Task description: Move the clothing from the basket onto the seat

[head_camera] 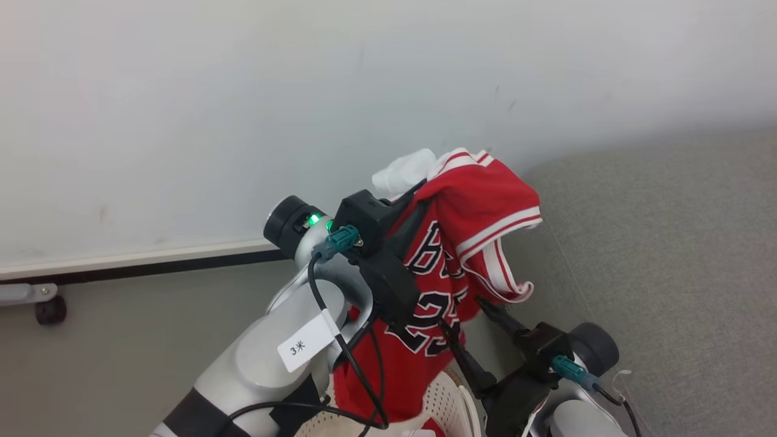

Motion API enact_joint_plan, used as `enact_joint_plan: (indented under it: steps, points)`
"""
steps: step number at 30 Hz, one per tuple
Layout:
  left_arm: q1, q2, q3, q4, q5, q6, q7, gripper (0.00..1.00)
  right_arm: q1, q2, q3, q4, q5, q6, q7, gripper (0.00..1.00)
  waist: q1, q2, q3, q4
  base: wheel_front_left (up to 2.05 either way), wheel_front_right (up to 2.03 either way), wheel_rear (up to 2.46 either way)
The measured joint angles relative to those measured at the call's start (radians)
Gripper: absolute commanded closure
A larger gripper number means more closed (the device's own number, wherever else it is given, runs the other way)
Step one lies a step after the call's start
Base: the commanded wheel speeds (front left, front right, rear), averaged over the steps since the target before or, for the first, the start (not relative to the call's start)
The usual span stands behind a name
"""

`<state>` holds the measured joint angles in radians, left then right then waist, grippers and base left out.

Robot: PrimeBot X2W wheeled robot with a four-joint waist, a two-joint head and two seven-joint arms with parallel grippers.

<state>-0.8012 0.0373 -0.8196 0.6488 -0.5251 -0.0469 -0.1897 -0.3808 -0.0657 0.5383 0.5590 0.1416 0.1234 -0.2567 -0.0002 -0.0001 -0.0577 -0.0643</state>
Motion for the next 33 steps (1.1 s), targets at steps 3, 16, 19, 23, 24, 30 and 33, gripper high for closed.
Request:
enact_joint_plan:
  steps: [3, 16, 19, 23, 24, 30, 33]
  points:
    - [0.004, 0.000, -0.025, -0.015, -0.036, 0.013, 0.012, 1.00, -0.014, 0.000, 0.031, 0.022, 0.012, 0.000, 0.000, 0.00, 0.0000, 0.0000, -0.020, 0.006, 0.00, 0.00, 0.00]
    - [0.006, 0.001, -0.072, -0.052, -0.108, 0.065, 0.031, 1.00, -0.131, 0.002, 0.178, 0.109, 0.080, 0.000, 0.000, 1.00, 0.0003, 0.0002, -0.036, 0.037, 0.00, 0.00, 0.00]
    - [0.007, 0.001, -0.069, -0.045, -0.115, 0.075, 0.031, 1.00, -0.141, 0.002, 0.182, 0.112, 0.109, 0.000, 0.000, 1.00, 0.0002, 0.0002, -0.034, 0.041, 0.00, 0.00, 0.00]
    - [0.020, 0.001, -0.036, -0.015, -0.140, 0.094, 0.026, 0.75, -0.149, 0.002, 0.182, 0.114, 0.126, 0.001, 0.000, 1.00, 0.0003, 0.0002, -0.030, 0.039, 0.00, 0.00, 0.00]
    - [0.027, 0.001, -0.025, -0.006, -0.144, 0.100, 0.019, 0.55, -0.152, -0.001, 0.182, 0.114, 0.131, 0.001, 0.000, 1.00, 0.0002, 0.0002, -0.029, 0.037, 0.00, 0.00, 0.00]
    - [0.071, 0.011, 0.008, 0.037, -0.160, 0.110, -0.001, 0.00, -0.182, -0.048, 0.166, 0.104, 0.162, 0.001, 0.000, 1.00, 0.0002, 0.0002, -0.022, 0.014, 0.00, 0.00, 0.00]
    - [0.094, 0.019, 0.021, 0.053, -0.164, 0.118, -0.014, 0.00, -0.194, -0.078, 0.160, 0.100, 0.167, 0.001, 0.000, 1.00, 0.0003, 0.0002, -0.019, -0.002, 0.00, 0.00, 0.00]
